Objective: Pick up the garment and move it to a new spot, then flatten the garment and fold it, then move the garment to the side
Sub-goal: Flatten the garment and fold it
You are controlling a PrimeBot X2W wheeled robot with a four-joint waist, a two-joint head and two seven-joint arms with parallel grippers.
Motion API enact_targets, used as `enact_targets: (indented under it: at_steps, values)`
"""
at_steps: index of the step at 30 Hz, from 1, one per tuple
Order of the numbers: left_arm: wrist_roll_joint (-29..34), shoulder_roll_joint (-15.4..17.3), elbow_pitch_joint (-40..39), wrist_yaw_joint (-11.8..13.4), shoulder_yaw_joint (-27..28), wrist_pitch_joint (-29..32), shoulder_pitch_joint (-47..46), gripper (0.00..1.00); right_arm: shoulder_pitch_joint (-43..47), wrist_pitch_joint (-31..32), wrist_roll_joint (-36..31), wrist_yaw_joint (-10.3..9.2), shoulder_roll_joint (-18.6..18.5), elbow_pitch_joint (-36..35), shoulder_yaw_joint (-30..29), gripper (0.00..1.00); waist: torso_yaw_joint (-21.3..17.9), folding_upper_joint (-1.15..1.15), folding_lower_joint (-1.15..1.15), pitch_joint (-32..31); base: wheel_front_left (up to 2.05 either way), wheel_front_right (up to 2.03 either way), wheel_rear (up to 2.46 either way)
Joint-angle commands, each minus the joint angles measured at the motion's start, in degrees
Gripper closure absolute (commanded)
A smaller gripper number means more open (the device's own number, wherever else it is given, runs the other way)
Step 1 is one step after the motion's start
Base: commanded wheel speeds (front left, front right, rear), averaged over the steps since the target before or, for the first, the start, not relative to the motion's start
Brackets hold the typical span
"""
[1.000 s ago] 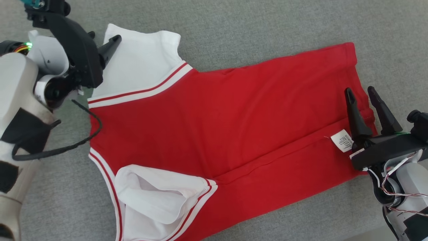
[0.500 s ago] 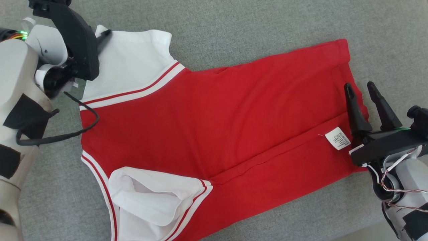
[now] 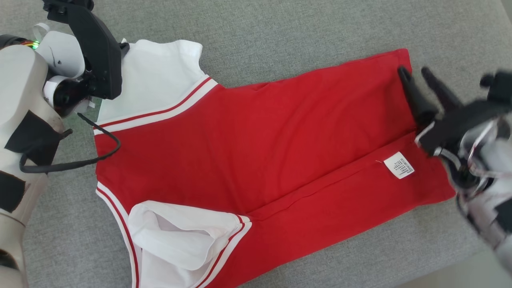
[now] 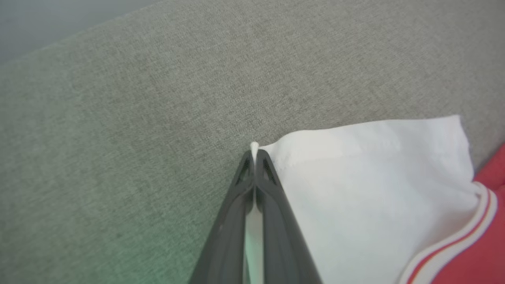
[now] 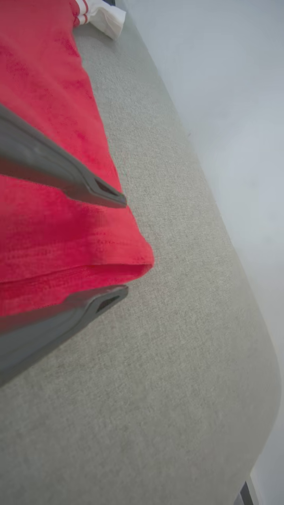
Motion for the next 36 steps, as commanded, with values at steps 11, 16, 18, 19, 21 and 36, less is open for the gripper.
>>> enact_targets:
  at_steps: [11,16,18,19,21,36]
  values:
    - [0.46,-0.20,-1.05,-0.08,-1.21,-0.22,-0.38,1.00,-13.66,18.16,4.65,0.00,-0.90,11.04,5.73,0.00,0.98,-0.01,0.00,-0.06,0.00,0.00,0.00]
    - [0.26,-0.25,-1.30,-0.13,-1.34,-0.39,-0.73,1.00,-16.72,21.27,4.83,-0.01,0.12,13.91,7.37,0.01,1.34,-0.01,0.00,-0.05,0.00,0.00,0.00]
    - [0.10,-0.29,-1.31,-0.16,-1.41,-0.35,-0.74,1.00,-17.43,21.36,5.11,-0.01,0.74,14.73,7.87,0.07,1.45,-0.01,0.00,-0.05,0.00,0.00,0.00]
    - [0.06,-0.25,-1.32,-0.19,-1.45,-0.34,-0.75,1.00,-17.72,21.30,5.03,0.00,0.81,15.12,8.13,0.20,1.50,-0.01,0.00,-0.05,0.00,0.00,0.00]
    - [-0.03,-0.11,-1.27,-0.29,-1.59,-0.36,-0.93,1.00,-18.57,21.11,4.84,-0.01,1.01,16.12,9.06,0.70,1.67,-0.01,0.00,0.00,0.00,0.00,0.00]
    - [2.03,3.47,-5.64,-1.18,-4.60,-11.93,-3.49,1.00,-21.32,16.53,10.12,-0.01,0.16,17.95,8.79,1.00,2.45,-0.01,0.00,0.71,0.00,0.00,0.00]
